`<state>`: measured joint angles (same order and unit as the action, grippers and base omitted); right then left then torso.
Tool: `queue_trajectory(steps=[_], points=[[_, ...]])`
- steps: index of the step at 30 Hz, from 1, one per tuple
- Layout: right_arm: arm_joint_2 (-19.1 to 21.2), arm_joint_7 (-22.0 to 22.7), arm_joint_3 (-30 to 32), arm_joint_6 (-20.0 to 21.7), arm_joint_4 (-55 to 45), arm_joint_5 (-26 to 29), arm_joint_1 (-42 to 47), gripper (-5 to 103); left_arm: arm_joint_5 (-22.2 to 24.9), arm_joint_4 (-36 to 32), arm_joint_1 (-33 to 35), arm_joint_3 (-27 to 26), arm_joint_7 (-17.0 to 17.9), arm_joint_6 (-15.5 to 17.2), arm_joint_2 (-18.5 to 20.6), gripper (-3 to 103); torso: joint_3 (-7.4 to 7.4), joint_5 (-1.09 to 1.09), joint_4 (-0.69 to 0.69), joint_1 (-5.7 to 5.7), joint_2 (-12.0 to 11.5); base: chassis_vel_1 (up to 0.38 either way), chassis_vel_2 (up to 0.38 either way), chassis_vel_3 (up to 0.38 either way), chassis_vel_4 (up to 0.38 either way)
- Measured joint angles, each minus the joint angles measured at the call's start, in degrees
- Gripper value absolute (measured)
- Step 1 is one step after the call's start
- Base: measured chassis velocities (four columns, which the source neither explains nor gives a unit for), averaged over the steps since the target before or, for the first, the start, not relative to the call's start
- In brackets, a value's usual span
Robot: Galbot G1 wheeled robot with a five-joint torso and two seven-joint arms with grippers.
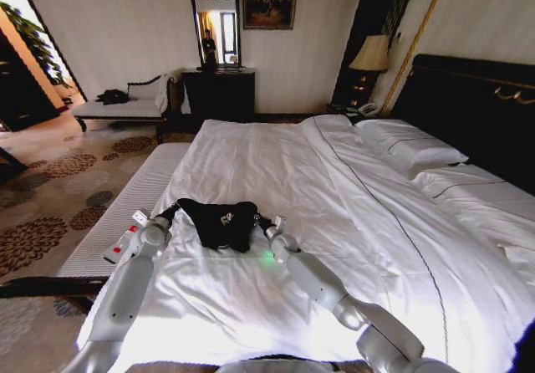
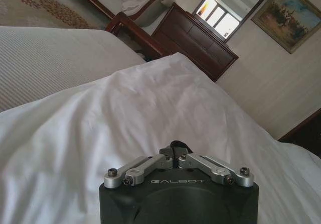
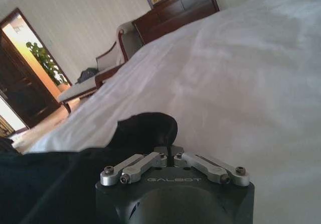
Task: Fold the clothes on the bed.
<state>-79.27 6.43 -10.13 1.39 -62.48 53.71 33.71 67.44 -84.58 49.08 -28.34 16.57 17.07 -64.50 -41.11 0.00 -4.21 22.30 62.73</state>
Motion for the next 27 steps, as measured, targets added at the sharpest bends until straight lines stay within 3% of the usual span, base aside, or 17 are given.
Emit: queue_trajectory(steps=[14, 24, 27], points=[[2.58, -0.28, 1.8, -0.82, -5.68, 0.37, -1.43, 1, -1.12, 0.54, -1.95, 0.68, -0.67, -0.45, 0.73, 1, 0.0, 0.0, 0.0, 0.0, -0.01, 0.0, 0.0, 0.0, 0.0], [11.98, 1.06, 1.34, -0.81, -18.82, 3.64, -4.26, 1, -1.37, -3.65, -5.24, 0.15, -1.55, -1.23, 5.92, 1, 0.0, 0.0, 0.0, 0.0, -0.01, 0.0, 0.0, 0.0, 0.0], [17.12, 1.75, 1.35, -0.76, -25.77, 5.78, -5.37, 1, 0.21, -7.96, -5.32, -0.74, -1.53, -1.27, 8.71, 1, 0.0, 0.0, 0.01, 0.0, -0.01, 0.0, 0.0, 0.0, 0.0]])
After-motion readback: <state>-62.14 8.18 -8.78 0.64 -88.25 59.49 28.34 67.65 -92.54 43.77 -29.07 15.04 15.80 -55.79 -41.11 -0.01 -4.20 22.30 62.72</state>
